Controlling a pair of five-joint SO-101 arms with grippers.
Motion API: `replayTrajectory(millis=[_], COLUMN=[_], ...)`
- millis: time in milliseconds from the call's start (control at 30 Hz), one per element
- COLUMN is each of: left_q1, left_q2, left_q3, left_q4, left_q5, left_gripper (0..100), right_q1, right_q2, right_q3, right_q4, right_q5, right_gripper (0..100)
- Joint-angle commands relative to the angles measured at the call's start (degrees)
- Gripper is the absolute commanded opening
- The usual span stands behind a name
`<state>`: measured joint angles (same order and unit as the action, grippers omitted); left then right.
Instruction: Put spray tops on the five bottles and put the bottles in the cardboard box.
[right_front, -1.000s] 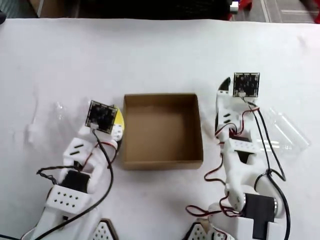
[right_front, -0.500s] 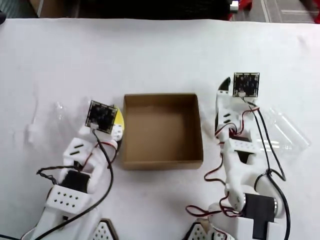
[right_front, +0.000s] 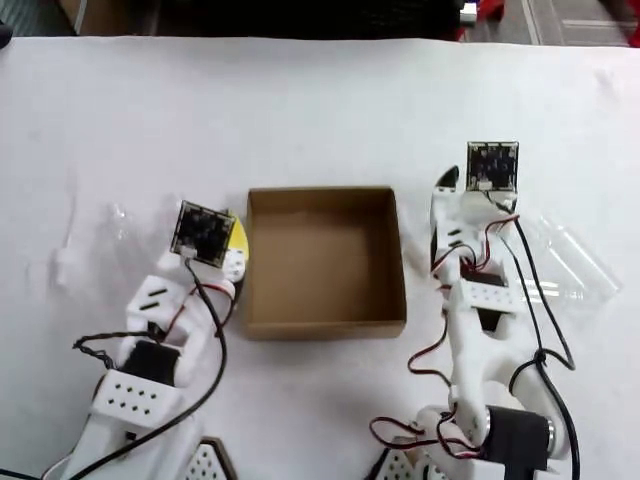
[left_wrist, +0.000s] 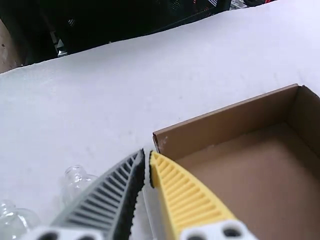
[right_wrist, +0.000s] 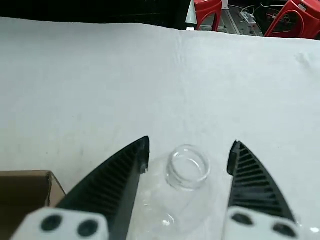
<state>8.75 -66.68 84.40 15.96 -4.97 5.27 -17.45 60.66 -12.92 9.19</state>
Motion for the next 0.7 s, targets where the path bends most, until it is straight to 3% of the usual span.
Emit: replayTrajectory(millis=[0, 300, 500, 667], left_q1=[0.4, 0.57, 0.84, 0.84], left_q2=[-1.27, -1.19, -1.27, -1.27], left_q3=[-0.79, -0.88, -0.88, -0.88], left_q4=[-1.58, -1.58, -1.58, -1.58], left_q5=[-0.62, -0.62, -0.62, -0.62], left_gripper=[2, 2, 3, 3], right_q1=[-0.22, 1.36, 1.27, 1.1], right_q2=[-2.33, -2.95, -2.33, -2.33], right_q3=[-1.05, -2.2, -6.86, -7.3], right_q4=[0.22, 0.48, 8.75, 9.54], right_q5=[-0.44, -2.99, -3.6, -3.08], right_gripper=[23.1, 23.4, 26.9, 22.0])
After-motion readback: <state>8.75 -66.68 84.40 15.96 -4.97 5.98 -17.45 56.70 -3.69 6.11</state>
